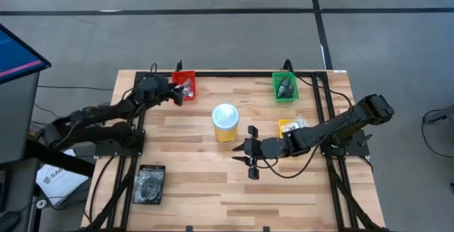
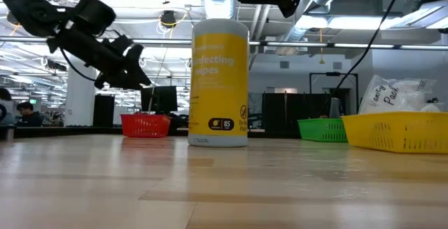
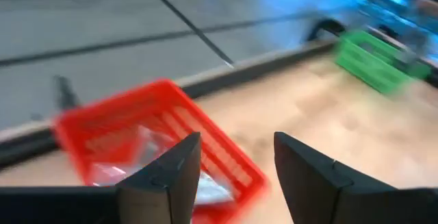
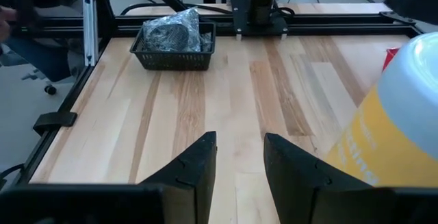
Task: Pick & Place Travel size toiletries
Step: Return to Home Position
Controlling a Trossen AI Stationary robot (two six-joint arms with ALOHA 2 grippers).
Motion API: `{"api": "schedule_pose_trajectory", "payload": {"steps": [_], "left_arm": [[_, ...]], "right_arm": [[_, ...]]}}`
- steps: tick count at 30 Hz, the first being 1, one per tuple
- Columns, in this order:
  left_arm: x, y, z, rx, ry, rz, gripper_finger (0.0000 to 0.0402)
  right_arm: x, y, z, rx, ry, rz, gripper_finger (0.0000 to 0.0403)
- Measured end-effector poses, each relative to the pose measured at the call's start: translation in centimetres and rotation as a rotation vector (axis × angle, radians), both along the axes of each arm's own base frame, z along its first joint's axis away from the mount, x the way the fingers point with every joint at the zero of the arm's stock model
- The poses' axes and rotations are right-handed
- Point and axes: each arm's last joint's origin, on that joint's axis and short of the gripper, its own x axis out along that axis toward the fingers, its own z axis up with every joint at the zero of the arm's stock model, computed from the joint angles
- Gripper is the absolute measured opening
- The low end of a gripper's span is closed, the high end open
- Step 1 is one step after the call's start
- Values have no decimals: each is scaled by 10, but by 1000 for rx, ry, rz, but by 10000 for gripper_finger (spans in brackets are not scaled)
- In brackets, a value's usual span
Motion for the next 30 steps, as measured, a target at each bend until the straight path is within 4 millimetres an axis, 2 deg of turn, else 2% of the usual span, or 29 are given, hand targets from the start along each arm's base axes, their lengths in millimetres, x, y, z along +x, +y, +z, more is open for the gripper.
{"api": "schedule_pose_trajectory", "payload": {"steps": [5,12,20,24,30], "left_arm": [[-7,-23,-1,-34,-81,-236,172],[-15,-65,-12,-25,-196,-419,172],[-11,-102,-1,101,-243,-526,172],[-12,-111,-2,140,-205,-509,172],[-14,-118,-2,174,-183,-551,172]], "right_arm": [[-1,1,0,-55,-11,-54,113],[-8,10,0,-84,6,-46,113],[-18,5,-7,-134,19,-171,113],[-39,-2,-13,-95,11,-188,113],[-80,-17,-15,-38,-128,-195,113]]}}
